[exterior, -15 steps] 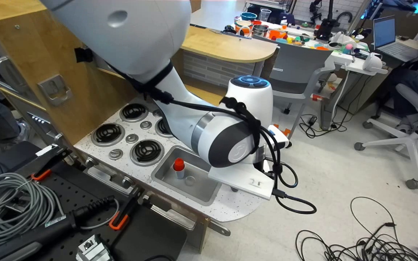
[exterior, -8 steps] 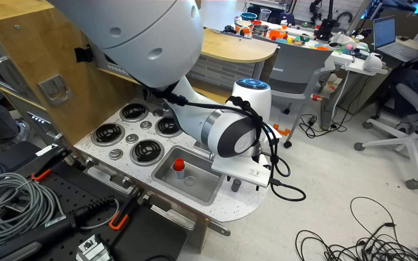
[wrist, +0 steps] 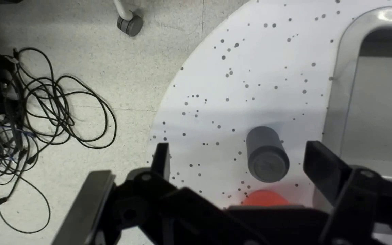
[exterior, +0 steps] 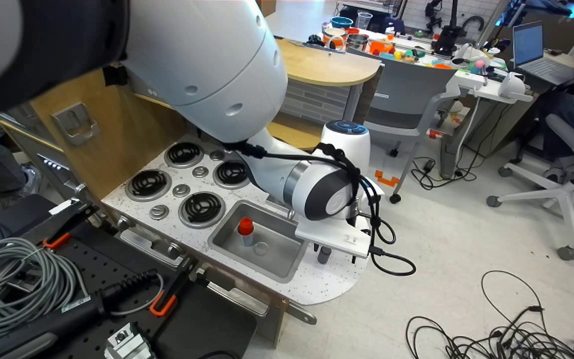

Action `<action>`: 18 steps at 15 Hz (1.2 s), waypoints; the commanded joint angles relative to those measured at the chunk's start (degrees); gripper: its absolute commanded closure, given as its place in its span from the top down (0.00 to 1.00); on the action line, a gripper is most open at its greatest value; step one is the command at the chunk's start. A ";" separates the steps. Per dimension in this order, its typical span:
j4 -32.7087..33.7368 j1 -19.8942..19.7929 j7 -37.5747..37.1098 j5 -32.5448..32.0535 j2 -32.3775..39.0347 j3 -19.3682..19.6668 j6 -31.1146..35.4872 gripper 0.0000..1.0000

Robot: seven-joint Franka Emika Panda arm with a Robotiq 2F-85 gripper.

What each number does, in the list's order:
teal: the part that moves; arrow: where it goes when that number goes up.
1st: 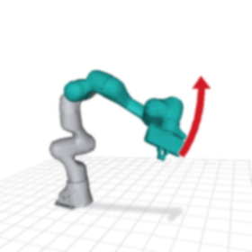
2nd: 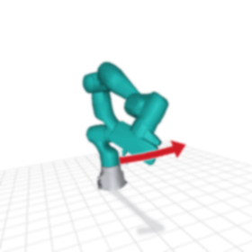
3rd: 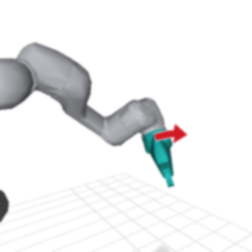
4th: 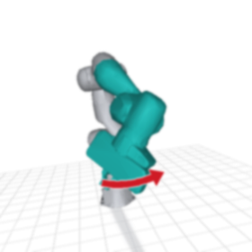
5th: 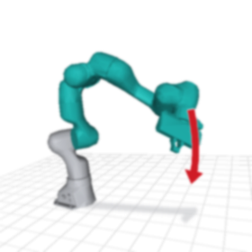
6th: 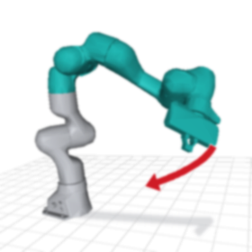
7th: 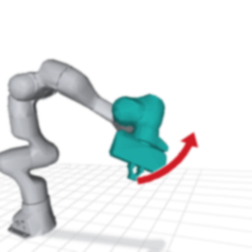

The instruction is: Place the salt shaker in the orange cup

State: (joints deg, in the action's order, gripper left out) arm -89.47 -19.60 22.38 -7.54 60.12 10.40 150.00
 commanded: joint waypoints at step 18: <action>14.25 -1.10 -0.18 0.06 8.81 -2.84 -11.61 1.00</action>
State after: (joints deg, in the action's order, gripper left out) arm -79.23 -19.60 22.12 -7.50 67.00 8.77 140.87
